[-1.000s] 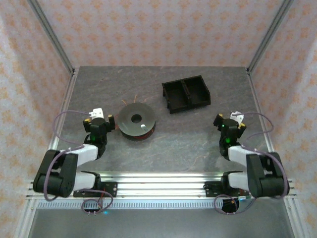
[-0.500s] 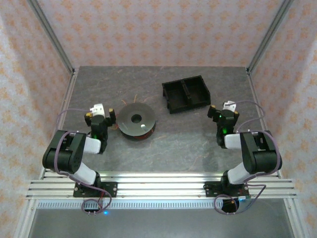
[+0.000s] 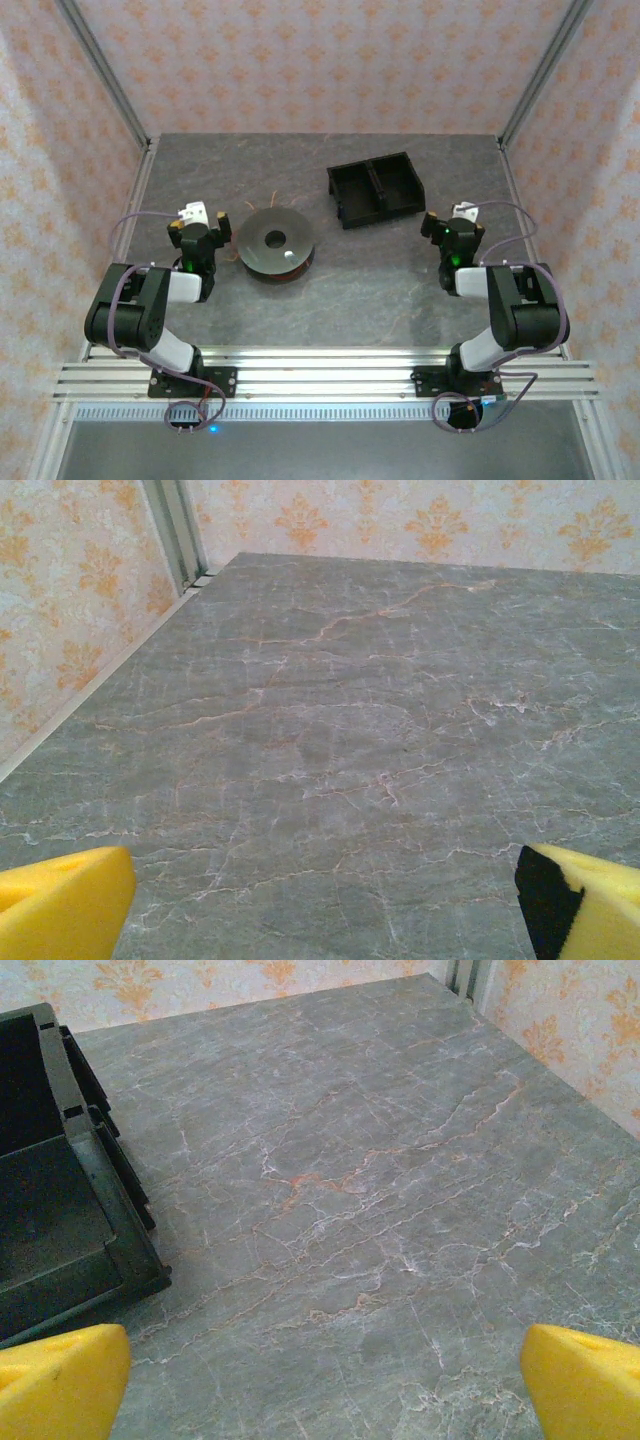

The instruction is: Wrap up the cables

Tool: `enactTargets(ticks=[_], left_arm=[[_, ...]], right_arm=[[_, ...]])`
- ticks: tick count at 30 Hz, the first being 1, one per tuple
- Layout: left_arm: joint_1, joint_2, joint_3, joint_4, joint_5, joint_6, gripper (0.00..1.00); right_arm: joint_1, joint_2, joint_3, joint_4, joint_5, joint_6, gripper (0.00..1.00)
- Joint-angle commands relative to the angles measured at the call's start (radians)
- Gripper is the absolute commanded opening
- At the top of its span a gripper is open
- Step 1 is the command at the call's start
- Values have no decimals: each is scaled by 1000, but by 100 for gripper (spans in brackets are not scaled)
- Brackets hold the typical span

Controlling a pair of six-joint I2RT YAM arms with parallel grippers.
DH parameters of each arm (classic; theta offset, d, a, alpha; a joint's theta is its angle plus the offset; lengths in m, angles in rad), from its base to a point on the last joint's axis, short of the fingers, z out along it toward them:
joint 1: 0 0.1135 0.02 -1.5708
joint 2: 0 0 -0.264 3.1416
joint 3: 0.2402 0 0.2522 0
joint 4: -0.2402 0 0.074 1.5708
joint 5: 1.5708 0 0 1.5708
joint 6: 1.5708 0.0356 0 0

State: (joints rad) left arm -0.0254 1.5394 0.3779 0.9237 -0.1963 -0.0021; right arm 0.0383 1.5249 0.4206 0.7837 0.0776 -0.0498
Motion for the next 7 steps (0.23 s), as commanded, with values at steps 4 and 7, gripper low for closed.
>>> enactTargets(ticks=[4, 7], left_arm=[[2, -5, -2, -9, -2, 0, 100], [1, -5, -2, -9, -2, 0, 100]], right_arm=[[0, 5, 5, -9, -10, 0, 99], [0, 3, 0, -3, -11, -1, 99]])
